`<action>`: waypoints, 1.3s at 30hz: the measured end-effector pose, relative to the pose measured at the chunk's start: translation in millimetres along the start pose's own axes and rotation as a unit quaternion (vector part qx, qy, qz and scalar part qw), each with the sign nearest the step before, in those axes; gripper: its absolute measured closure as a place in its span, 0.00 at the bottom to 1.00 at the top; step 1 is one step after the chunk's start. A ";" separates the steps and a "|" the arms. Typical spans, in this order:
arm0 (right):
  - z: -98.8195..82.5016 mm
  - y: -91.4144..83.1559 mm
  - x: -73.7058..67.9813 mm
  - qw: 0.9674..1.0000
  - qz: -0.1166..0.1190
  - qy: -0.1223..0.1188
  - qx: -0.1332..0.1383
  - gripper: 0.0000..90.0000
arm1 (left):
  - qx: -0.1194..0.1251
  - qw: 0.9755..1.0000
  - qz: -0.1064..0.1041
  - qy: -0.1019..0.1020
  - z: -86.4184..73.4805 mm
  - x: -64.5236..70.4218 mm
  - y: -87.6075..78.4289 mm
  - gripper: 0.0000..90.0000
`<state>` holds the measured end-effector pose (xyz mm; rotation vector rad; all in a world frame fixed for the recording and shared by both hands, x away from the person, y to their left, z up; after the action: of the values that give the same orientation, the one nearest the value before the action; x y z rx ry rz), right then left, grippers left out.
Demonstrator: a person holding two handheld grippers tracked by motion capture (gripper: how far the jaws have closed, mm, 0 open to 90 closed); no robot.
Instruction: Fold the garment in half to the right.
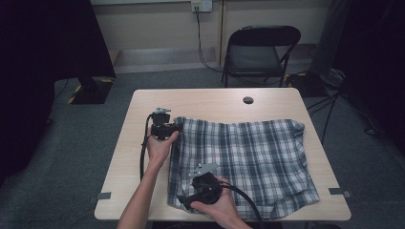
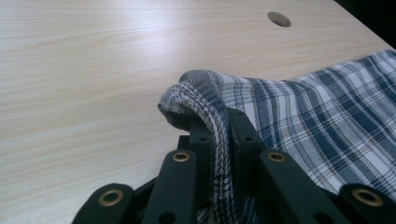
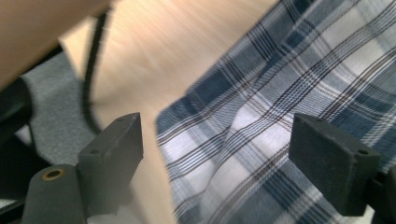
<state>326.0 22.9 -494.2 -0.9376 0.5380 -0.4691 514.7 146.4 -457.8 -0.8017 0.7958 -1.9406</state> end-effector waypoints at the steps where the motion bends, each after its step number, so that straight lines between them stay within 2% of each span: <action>1: 1.6 7.2 1.8 1.000 -0.013 0.003 -0.007 0.16 | 0.001 1.000 -0.001 0.000 0.2 -0.1 -0.6 0.91; 3: 2.8 13.4 2.7 1.000 -0.020 0.007 -0.014 0.15 | 0.002 1.000 -0.002 -0.001 0.4 0.0 -1.3 0.91; 4: 3.7 21.9 2.2 0.999 -0.024 0.011 -0.026 0.14 | 0.003 1.000 -0.003 -0.001 0.4 0.2 -1.6 0.91; 6: 3.6 26.7 -0.2 0.999 -0.032 0.005 -0.031 0.13 | -0.001 1.000 -0.001 0.002 -0.8 0.0 -1.2 0.91; 8: 2.4 30.5 -4.1 0.999 -0.020 0.004 -0.034 0.10 | -0.001 1.000 0.000 0.002 -1.3 -0.1 -1.3 0.91; 11: 1.3 32.8 -7.1 0.999 -0.018 0.003 -0.033 0.09 | -0.002 1.000 0.002 0.004 -1.3 0.4 -1.6 0.91; 12: -0.8 36.3 -8.7 0.999 -0.020 -0.005 -0.039 0.09 | -0.002 1.000 0.001 0.006 -1.4 0.7 -2.4 0.91; 14: -3.0 39.4 -9.6 0.999 -0.029 -0.010 -0.042 0.09 | -0.001 1.000 0.000 0.006 -1.5 0.7 -2.6 0.91; 17: -5.9 42.2 -13.2 0.997 -0.059 -0.030 -0.040 0.10 | -0.004 1.000 0.002 0.006 -2.0 0.7 -2.1 0.91; 20: -9.3 43.3 -15.9 0.992 -0.110 -0.051 -0.039 0.22 | -0.004 1.000 0.001 0.006 -1.9 0.9 -2.5 0.90; 21: -9.6 42.8 -16.0 0.992 -0.114 -0.049 -0.038 0.24 | -0.003 1.000 0.001 0.005 -1.7 1.0 -2.6 0.90; 26: -9.5 36.7 -6.9 0.991 -0.124 -0.035 -0.027 0.50 | -0.004 1.000 0.001 0.004 -1.5 1.2 -1.1 0.90; 32: -9.9 33.1 -0.2 0.990 -0.140 -0.017 -0.019 0.75 | -0.003 1.000 0.001 -0.002 -1.3 -1.4 1.4 0.90; 36: -9.1 30.3 6.4 0.992 -0.126 0.008 -0.016 0.89 | -0.004 1.000 0.001 -0.003 -0.8 -2.1 3.0 0.90; 39: -8.8 29.3 8.5 0.993 -0.116 0.018 -0.014 0.92 | -0.004 1.000 0.000 -0.004 -0.9 -2.6 3.3 0.90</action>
<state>331.3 27.4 -525.1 -1.0253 0.4711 -0.6904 516.6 147.5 -461.4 -0.8139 0.7980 -1.9340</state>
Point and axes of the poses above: each handheld gripper's, and its own axes: y roughly forward along the jaws, z roughly out of its top, x roughly to its right, the point moved 5 cm from there along y, roughly forward along the jaws, and after that the axes turned 15 degrees about -x, right-handed, at the moved point
